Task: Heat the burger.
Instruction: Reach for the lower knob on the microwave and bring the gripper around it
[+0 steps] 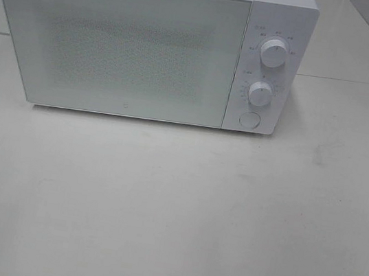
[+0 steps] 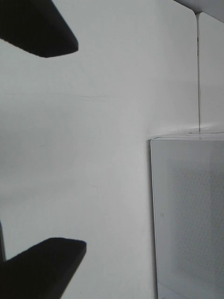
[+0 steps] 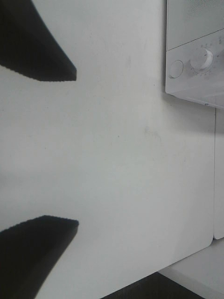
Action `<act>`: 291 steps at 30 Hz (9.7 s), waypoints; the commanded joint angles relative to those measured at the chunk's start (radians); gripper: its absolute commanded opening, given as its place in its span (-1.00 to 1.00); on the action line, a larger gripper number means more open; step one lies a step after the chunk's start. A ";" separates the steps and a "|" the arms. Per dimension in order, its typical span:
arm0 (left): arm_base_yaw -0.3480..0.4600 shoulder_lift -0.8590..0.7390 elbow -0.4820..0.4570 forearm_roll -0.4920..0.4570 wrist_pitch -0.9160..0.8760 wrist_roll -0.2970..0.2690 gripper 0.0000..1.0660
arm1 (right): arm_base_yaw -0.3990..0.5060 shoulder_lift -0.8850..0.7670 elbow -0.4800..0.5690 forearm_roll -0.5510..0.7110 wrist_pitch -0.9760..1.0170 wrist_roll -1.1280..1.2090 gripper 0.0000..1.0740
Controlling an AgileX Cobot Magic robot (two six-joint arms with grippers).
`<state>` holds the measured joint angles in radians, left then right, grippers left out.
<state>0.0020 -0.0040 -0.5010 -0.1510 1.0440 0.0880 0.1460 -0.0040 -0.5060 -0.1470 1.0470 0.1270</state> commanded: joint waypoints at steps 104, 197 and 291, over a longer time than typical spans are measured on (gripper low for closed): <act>0.005 -0.028 0.003 -0.008 -0.008 0.000 0.90 | 0.520 1.720 0.130 0.852 -2.405 -0.313 0.42; 0.005 -0.023 0.003 -0.008 -0.008 0.000 0.89 | 0.483 2.090 -0.300 0.859 -2.292 -0.339 -0.89; 0.005 -0.023 0.003 -0.008 -0.008 0.000 0.89 | 0.483 2.029 -0.298 0.838 -2.406 1.205 -0.95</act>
<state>0.0020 -0.0040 -0.5010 -0.1520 1.0440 0.0880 0.6260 2.0580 -0.7860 0.7240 -1.1430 1.3020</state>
